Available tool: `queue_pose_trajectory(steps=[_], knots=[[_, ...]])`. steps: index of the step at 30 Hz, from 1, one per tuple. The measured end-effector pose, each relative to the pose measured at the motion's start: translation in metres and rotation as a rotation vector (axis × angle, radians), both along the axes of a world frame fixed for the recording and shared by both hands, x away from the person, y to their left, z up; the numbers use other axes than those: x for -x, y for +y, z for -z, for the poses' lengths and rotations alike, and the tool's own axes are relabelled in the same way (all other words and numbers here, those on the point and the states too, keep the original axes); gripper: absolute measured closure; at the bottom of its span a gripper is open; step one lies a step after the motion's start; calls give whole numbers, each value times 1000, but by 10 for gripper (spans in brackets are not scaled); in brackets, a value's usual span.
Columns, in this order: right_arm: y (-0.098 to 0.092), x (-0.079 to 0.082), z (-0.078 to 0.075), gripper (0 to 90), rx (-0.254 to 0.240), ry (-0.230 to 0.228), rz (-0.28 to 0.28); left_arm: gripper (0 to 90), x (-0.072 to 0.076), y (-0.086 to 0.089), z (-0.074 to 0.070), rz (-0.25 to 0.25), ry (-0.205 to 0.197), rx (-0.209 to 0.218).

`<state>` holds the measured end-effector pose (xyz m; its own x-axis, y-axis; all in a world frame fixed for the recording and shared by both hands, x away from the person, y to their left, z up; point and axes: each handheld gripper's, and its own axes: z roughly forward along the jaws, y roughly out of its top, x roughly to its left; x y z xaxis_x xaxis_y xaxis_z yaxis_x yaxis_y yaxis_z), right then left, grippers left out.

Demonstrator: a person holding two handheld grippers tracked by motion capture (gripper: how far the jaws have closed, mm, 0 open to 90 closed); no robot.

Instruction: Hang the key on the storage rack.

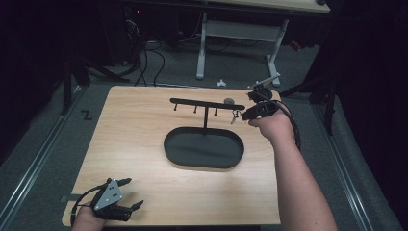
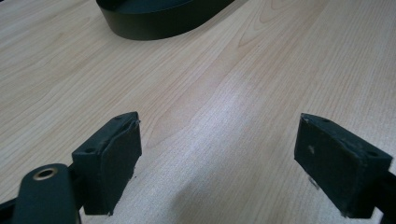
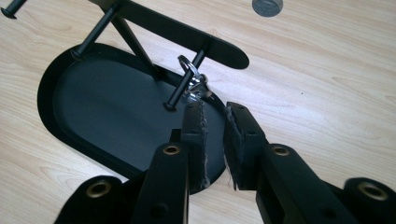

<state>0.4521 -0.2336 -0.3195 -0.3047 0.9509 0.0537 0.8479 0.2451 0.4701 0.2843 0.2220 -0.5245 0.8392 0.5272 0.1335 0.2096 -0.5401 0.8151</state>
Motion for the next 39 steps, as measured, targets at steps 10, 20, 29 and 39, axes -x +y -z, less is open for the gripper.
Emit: queue_pose_trajectory(steps=[10, 20, 29, 39], knots=[[-3, 5, 15, 728, 12, 27, -1, 154, 0, 0, 0, 0, 2, 3], [-1, 11, 35, 663, 32, 42, -19, 153, 0, -1, 0, -3, 0, 9], [-3, 20, 53, 544, 42, 37, -21, 154, -1, -1, 0, -7, -1, 13], [-10, 31, 75, 461, 18, 46, -11, 154, -1, -2, 1, -4, 4, 12]])
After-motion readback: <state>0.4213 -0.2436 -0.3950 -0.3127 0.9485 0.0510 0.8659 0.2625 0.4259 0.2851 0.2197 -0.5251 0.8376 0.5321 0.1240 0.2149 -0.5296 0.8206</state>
